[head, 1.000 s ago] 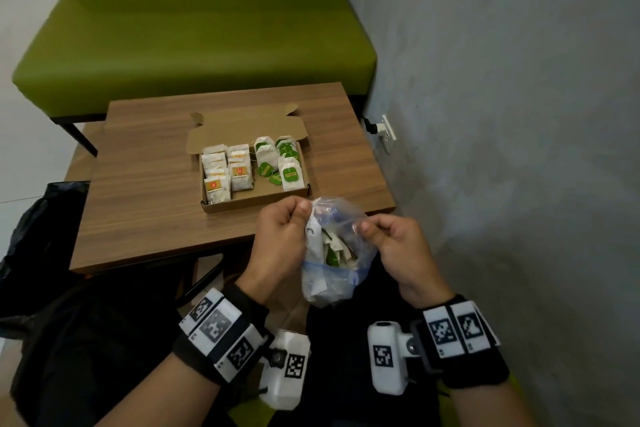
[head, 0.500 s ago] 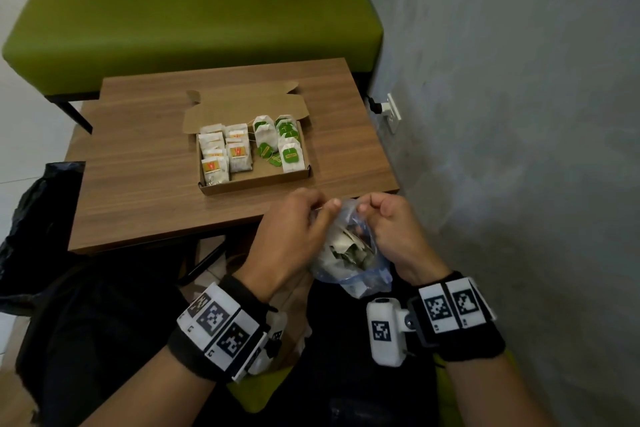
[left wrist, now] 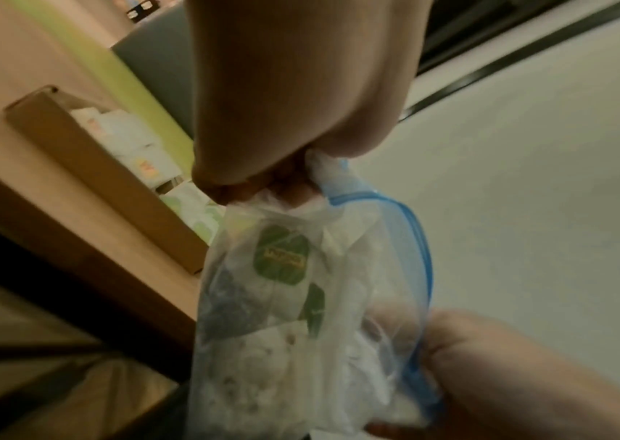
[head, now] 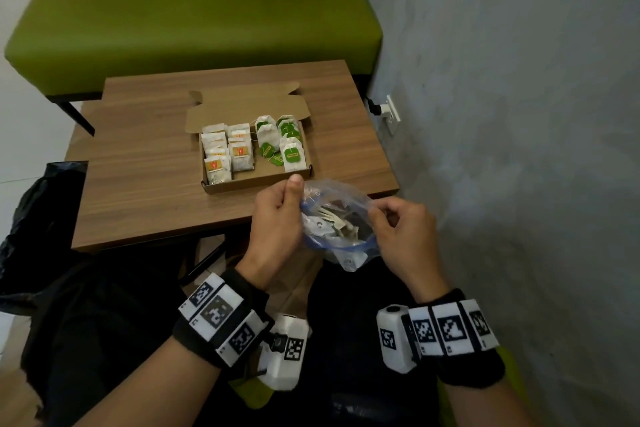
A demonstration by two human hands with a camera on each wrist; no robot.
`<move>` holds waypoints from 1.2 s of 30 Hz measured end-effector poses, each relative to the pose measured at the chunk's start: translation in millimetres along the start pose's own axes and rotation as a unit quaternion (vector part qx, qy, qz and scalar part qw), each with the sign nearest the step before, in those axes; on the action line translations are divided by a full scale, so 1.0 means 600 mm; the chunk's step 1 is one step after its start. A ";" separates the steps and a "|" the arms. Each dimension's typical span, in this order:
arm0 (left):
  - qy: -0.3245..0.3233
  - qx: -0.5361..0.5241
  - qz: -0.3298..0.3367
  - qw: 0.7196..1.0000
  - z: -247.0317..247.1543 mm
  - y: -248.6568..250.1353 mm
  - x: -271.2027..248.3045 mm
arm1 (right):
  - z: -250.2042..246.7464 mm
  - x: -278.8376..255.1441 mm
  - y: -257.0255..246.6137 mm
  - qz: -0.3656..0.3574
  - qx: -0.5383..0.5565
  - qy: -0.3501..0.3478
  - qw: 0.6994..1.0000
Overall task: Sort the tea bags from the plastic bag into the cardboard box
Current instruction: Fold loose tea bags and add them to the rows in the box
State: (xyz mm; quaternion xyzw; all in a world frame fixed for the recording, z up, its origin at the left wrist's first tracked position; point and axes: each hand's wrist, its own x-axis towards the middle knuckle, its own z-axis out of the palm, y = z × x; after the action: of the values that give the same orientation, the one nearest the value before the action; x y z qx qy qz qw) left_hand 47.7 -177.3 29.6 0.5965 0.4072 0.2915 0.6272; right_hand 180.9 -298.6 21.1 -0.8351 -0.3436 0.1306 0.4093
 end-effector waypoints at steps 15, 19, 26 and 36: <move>-0.101 0.349 0.165 0.917 -0.006 0.013 -0.017 | -0.002 0.013 -0.039 0.247 0.249 -0.098 0.932; -0.136 0.422 0.160 0.882 -0.007 0.032 -0.008 | -0.010 0.014 -0.037 0.223 0.250 -0.118 0.935; -0.166 0.168 -0.006 0.972 -0.005 0.032 0.003 | -0.015 0.015 -0.026 0.175 0.361 -0.142 0.905; -0.120 -0.148 -0.130 0.973 0.003 0.017 -0.009 | -0.004 -0.008 0.007 -0.129 -0.132 0.060 0.981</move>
State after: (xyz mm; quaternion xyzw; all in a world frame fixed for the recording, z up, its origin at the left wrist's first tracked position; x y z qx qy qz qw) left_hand 47.6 -181.5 40.8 0.4698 0.3552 0.1912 0.7853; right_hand 180.4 -305.3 18.9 -0.8365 -0.4377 -0.0206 0.3291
